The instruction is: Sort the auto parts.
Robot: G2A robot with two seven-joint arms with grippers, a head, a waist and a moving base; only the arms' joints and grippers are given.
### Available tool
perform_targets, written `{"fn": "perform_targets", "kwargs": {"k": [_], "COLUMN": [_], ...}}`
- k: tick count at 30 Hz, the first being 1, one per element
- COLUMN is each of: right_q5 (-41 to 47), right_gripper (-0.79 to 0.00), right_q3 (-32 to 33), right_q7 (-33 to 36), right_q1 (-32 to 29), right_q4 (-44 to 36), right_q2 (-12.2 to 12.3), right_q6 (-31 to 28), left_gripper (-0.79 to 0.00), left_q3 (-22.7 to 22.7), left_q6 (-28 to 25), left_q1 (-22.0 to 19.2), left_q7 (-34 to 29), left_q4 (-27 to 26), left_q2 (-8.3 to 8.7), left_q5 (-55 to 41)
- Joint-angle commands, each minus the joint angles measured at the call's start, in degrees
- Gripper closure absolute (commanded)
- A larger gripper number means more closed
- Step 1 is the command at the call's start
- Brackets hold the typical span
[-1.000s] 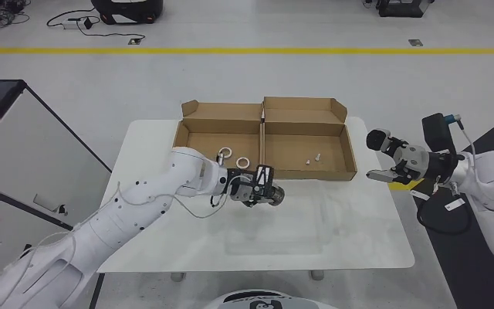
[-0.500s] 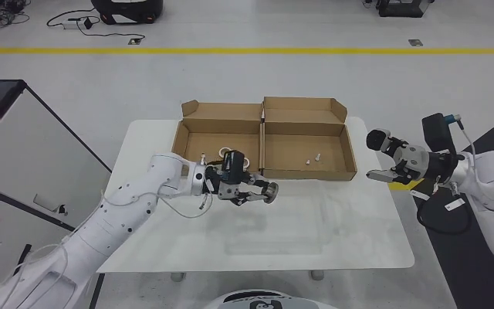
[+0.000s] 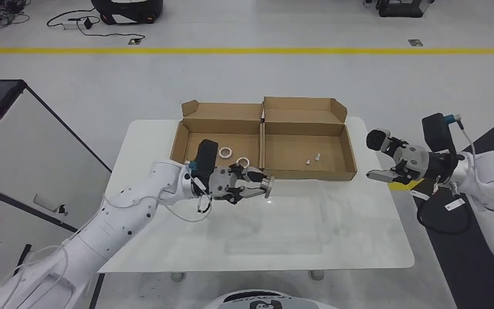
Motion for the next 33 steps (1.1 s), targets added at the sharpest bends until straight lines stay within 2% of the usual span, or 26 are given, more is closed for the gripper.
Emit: {"fn": "perform_targets", "kwargs": {"k": [1, 5, 16, 24, 33], "right_q5": [0.0, 0.0, 0.0, 0.0, 0.0], "right_gripper": [-0.785, -0.785, -0.785, -0.785, -0.785], "right_q3": [0.0, 0.0, 0.0, 0.0, 0.0], "right_q7": [0.0, 0.0, 0.0, 0.0, 0.0], "right_q1": [0.0, 0.0, 0.0, 0.0, 0.0], "right_q4": [0.0, 0.0, 0.0, 0.0, 0.0], "right_q2": [0.0, 0.0, 0.0, 0.0, 0.0], "right_q6": [0.0, 0.0, 0.0, 0.0, 0.0], "left_gripper": [0.000, 0.000, 0.000, 0.000, 0.000], "left_q3": [1.1, 2.9, 2.8, -0.2, -3.1], "left_q6": [0.0, 0.0, 0.3, 0.0, 0.0], "left_q1": [-0.4, -1.2, -1.0, 3.3, 6.5], "left_q7": [4.3, 9.8, 9.8, 10.5, 10.5], "left_q4": [0.7, 1.8, 1.8, -3.0, -9.8], "left_q2": [0.32, 0.79, 0.77, 0.57, 0.93], "left_q5": [0.7, 1.7, 1.3, -12.5, -22.6]}}
